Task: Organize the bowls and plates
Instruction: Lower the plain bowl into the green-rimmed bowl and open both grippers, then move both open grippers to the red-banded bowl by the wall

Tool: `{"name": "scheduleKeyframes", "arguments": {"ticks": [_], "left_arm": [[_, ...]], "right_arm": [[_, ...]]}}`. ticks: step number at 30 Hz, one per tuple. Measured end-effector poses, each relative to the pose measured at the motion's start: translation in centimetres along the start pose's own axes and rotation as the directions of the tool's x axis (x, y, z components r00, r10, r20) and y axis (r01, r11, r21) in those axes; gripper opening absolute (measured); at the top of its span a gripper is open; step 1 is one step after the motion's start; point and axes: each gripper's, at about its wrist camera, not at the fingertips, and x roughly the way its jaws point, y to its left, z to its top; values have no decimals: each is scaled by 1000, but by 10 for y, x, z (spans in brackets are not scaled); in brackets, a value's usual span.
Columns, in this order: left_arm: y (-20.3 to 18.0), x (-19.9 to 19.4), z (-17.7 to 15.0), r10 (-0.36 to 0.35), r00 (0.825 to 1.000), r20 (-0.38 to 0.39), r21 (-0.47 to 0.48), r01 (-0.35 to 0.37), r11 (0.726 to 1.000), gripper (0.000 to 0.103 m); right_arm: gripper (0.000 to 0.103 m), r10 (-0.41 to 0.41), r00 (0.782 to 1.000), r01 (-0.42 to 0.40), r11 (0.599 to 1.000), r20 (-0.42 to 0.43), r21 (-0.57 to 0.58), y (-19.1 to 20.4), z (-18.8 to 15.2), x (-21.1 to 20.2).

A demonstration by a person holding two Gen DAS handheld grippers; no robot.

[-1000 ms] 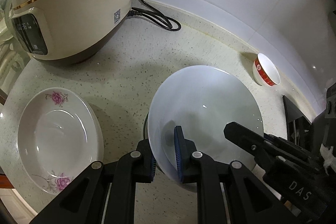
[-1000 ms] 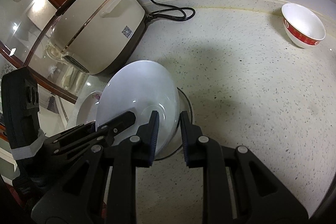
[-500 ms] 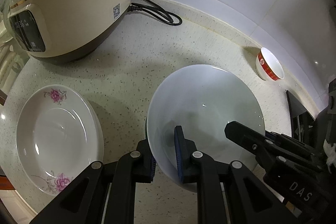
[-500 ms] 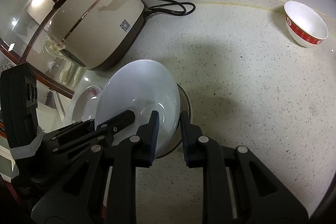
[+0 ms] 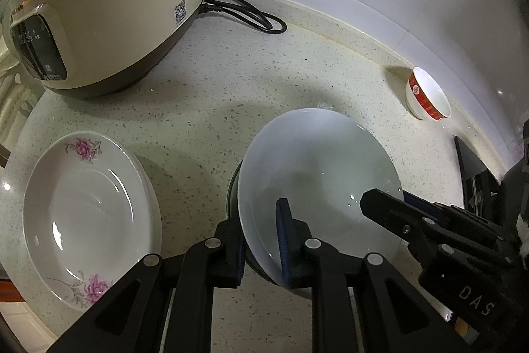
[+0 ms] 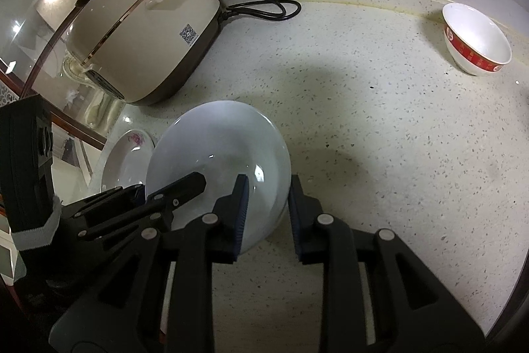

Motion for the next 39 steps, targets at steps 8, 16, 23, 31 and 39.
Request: {"name": "scheduleKeyframes", "arguments": {"ticks": [8,16,23,31,39], "left_arm": [[4,-10,2,16,1000,23,-29,-15,999,19],[-1,-9,1,19,1000,22,-3,-19,1000,29],[-32,-9,-5,193,976,99,190,-209,959,45],[-32,-25,0,213,955,205,202,-255,946,60],[-24,-23,6,120,981,151,138,-141,980,66]], "right_arm": [[57,9,998,-10,1000,64,11,1,4,-14],[62,5,995,-12,997,96,71,-11,7,-21],[63,10,998,-15,997,69,70,-13,5,-15],[63,5,997,-12,995,76,94,-18,5,-17],[66,16,998,-24,991,62,129,-27,4,-15]]}}
